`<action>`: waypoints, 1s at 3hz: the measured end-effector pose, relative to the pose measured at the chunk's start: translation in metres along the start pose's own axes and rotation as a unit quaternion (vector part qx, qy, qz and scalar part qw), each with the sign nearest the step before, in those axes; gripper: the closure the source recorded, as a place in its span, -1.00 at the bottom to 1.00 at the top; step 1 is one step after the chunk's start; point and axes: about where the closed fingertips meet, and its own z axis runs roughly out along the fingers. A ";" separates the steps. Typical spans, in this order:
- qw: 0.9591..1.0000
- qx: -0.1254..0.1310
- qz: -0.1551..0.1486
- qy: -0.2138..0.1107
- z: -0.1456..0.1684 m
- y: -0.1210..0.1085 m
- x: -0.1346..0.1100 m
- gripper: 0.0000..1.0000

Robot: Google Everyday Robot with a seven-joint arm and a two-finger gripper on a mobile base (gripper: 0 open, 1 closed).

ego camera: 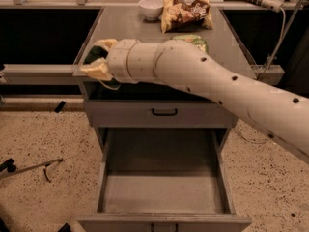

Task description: Pick sponge from middle drawer and place on counter

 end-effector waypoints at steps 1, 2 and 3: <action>1.000 -0.009 -0.006 -0.015 0.014 0.005 -0.021 1.00; 1.000 -0.008 -0.006 -0.014 0.013 0.005 -0.020 1.00; 1.000 -0.004 -0.010 -0.012 0.023 -0.005 -0.015 1.00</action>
Offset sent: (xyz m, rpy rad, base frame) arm -0.0007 0.0235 0.0156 0.0163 -0.0186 0.0331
